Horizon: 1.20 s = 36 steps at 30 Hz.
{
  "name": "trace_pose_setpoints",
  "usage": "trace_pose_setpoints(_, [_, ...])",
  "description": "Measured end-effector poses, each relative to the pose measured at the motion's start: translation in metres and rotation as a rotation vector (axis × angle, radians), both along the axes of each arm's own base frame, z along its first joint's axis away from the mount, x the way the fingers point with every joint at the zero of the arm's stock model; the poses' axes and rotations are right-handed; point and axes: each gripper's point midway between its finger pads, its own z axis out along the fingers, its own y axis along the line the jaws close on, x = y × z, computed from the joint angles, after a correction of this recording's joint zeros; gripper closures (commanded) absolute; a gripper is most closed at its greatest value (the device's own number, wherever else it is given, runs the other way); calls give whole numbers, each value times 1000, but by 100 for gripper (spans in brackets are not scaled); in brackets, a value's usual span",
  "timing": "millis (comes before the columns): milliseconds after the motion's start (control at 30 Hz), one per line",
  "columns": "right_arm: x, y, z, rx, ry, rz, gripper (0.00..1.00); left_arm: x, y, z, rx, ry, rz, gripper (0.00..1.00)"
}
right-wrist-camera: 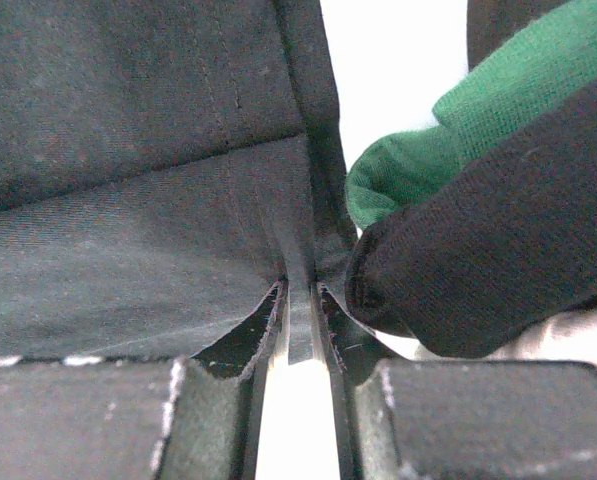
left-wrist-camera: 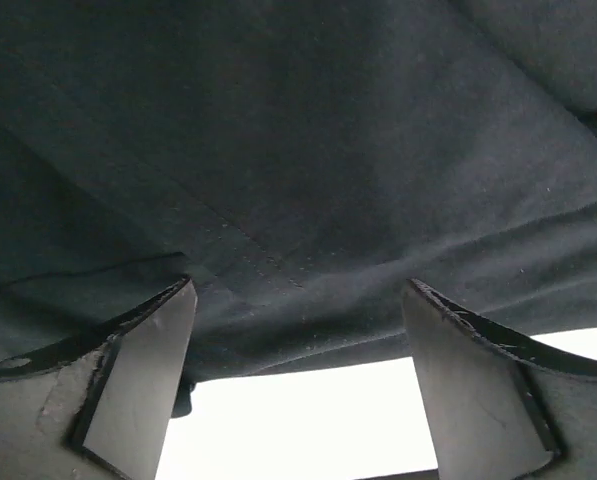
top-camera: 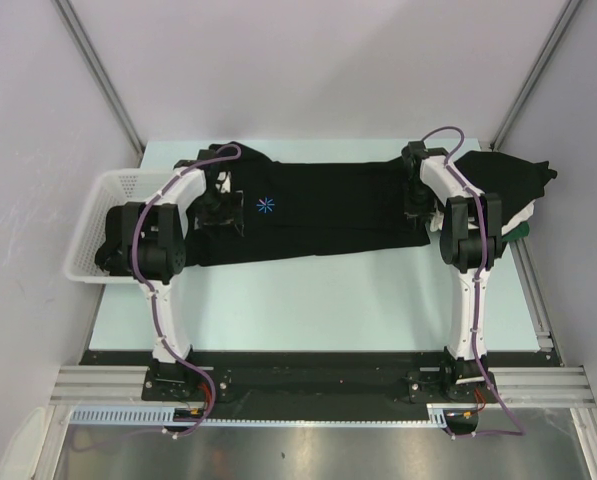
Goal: Fold and stack the t-shirts
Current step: Fold the flattened tshirt in 1/3 of the way
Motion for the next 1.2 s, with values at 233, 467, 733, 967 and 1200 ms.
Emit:
trace_pose_setpoints(233, [-1,0,-1,-1,3,0,81,5,4,-1,26,-18,6,29])
trace_pose_setpoints(467, [-1,-1,-1,-1,3,-2,81,4,4,-6,25,-8,14,60])
trace_pose_setpoints(733, [-1,-1,-1,-1,3,-2,81,4,6,-7,34,-5,16,83])
trace_pose_setpoints(967, [-1,-1,-1,-1,3,-2,81,6,10,-2,59,-10,19,96])
trace_pose_setpoints(1200, [-1,0,-1,0,4,0,81,15,15,9,96,-36,26,99])
